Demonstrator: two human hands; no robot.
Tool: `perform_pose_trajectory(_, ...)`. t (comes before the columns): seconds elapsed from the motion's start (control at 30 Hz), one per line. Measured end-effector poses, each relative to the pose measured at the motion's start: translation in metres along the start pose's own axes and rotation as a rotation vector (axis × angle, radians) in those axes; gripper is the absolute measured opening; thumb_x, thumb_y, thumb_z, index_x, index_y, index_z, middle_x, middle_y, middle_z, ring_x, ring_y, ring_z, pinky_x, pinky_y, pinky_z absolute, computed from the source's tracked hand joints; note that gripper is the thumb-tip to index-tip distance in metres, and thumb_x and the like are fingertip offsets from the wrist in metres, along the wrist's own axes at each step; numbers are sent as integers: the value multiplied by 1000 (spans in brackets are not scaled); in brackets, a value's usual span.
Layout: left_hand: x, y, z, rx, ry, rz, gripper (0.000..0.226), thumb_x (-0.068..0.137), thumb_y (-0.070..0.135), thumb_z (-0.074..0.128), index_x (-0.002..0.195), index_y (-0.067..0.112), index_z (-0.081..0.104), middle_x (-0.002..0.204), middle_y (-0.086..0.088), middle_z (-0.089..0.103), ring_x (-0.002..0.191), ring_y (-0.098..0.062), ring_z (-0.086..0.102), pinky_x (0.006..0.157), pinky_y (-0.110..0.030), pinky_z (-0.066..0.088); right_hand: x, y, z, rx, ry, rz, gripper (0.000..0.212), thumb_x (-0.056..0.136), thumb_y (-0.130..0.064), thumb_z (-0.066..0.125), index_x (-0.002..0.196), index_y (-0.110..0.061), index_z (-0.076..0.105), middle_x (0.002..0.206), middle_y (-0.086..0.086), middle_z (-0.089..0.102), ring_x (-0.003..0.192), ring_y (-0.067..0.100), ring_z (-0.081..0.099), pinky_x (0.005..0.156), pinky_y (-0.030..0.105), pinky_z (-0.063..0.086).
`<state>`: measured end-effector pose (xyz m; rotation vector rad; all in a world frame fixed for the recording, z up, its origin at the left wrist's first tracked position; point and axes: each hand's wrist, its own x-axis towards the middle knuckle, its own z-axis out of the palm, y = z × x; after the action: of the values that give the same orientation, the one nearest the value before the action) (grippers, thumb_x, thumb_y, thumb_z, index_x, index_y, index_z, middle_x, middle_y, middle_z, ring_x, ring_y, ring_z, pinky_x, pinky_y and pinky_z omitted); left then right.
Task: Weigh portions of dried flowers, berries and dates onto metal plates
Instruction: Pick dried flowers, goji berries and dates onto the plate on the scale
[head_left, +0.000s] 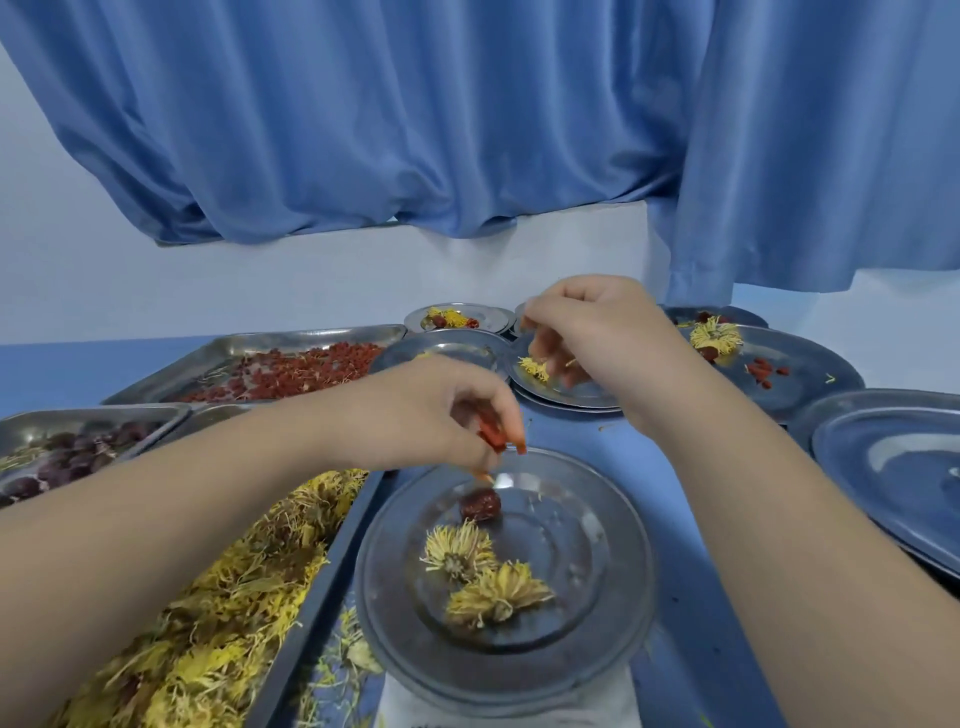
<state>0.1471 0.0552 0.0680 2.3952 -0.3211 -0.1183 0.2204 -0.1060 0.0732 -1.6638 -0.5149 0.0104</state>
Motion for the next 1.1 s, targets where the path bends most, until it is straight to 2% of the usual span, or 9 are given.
perform_pose_trajectory(0.17,-2,11,11,-1,-213,-64,28,88,-3,64,105,19,68,98,7,74,92,-10,70,78,-19,53,0,-6,-11,-13,13,-23,15,84,-17,58,71,-11,64,52,-2,61,43,13,49,42,19,39)
perform_pose_trajectory(0.33,-5,17,17,85,-108,-5,31,90,-5,58,105,19,70,103,5,74,97,-6,69,92,-27,54,-3,-18,-24,-239,45,-104,17,83,-22,58,78,-9,67,57,-3,66,43,8,53,40,18,43)
perform_pose_trajectory(0.53,-3,22,29,225,26,6,31,85,2,65,91,32,70,89,11,72,79,0,66,67,-11,49,-30,-44,-36,-462,183,-252,21,82,-28,56,73,-13,66,66,-1,68,54,14,60,49,24,49)
perform_pose_trajectory(0.67,-3,24,32,227,54,22,25,83,9,71,90,34,69,85,11,68,72,0,64,70,-21,53,-65,-37,-39,-569,154,-293,23,85,-28,57,67,-15,64,61,-4,63,54,7,53,49,22,40)
perform_pose_trajectory(0.77,-7,25,33,194,60,14,22,85,12,68,93,32,68,87,6,71,84,-21,67,82,-44,55,-95,-18,-45,-613,133,-294,26,86,-28,57,62,-18,59,54,-8,56,51,5,47,47,16,35)
perform_pose_trajectory(0.83,-11,24,34,140,47,-11,17,87,13,65,97,27,66,91,-1,72,87,-38,65,82,-53,52,-114,-2,-48,-616,140,-280,26,86,-27,57,61,-20,57,53,-10,54,52,7,47,52,24,40)
perform_pose_trajectory(0.87,-13,23,35,117,51,-24,14,88,15,64,98,24,64,88,-1,72,82,-38,64,81,-54,53,-124,7,-49,-622,153,-283,25,86,-26,57,63,-20,56,54,-10,55,53,8,47,53,28,42)
perform_pose_trajectory(0.97,-21,22,38,19,96,-64,5,93,17,59,92,20,63,71,9,69,75,-17,66,74,-38,56,-148,32,-50,-672,193,-331,21,88,-26,55,68,-20,55,61,-8,56,61,10,50,59,35,46)
perform_pose_trajectory(1.1,-29,26,40,-23,160,-107,17,94,30,62,87,15,60,70,9,70,82,-13,71,72,-27,57,-162,45,-50,-781,154,-386,19,90,-29,51,73,-22,53,69,-8,56,68,14,51,63,38,47)
